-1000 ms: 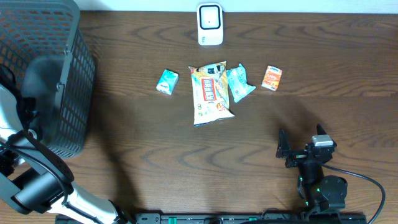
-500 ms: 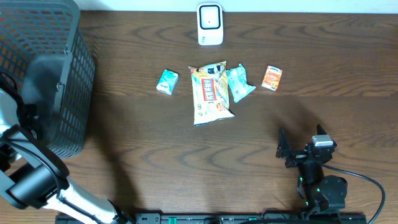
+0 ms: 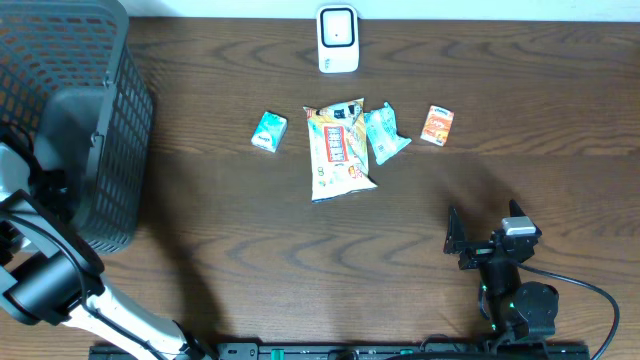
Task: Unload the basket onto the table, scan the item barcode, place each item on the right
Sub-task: 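Reach the left gripper into the basket and grasp the green Zam-Buk tin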
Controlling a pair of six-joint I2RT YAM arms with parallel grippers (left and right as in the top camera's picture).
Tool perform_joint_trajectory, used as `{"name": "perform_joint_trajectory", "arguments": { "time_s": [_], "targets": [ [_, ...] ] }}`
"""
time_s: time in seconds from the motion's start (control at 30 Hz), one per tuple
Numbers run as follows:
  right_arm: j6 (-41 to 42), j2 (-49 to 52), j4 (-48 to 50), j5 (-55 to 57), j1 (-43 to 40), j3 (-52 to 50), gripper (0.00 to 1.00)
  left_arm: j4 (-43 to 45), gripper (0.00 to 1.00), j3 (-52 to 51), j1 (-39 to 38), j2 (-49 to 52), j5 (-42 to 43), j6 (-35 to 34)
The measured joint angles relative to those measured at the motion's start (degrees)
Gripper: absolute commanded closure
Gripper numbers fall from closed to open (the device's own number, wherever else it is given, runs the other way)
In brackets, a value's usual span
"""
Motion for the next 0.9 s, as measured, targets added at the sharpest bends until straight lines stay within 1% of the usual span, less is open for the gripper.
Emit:
{"name": "perform_joint_trajectory", "arguments": {
  "time_s": [0.17,0.5,0.6,0.73,0.8,0.9],
  "targets": [
    [0.0,0.0,0.0,0.0,0.0,0.0,0.01,0.4,0.14,0.0,1.3,0.1,1.1,0.3],
    [0.0,0.0,0.0,0.0,0.0,0.0,0.01,0.8,0.16,0.0,1.4,0.1,2.7,1.8],
    [0.0,0.0,0.0,0.0,0.0,0.0,0.01,1.0,0.19,0.0,1.4,0.4,2.8,2.8],
    [0.0,0.0,0.0,0.0,0.0,0.0,0.01,1.3,0.33,0.0,1.4,1.2,3.0,3.8],
    [0.0,0.0,0.0,0.0,0.0,0.0,0.01,1.5,0.35,0.0,1.4,1.3,3.1,4.2],
    [0.0,0.0,0.0,0.0,0.0,0.0,0.01,1.5,0.41,0.0,1.4,1.3,3.1,4.4]
  ]
}}
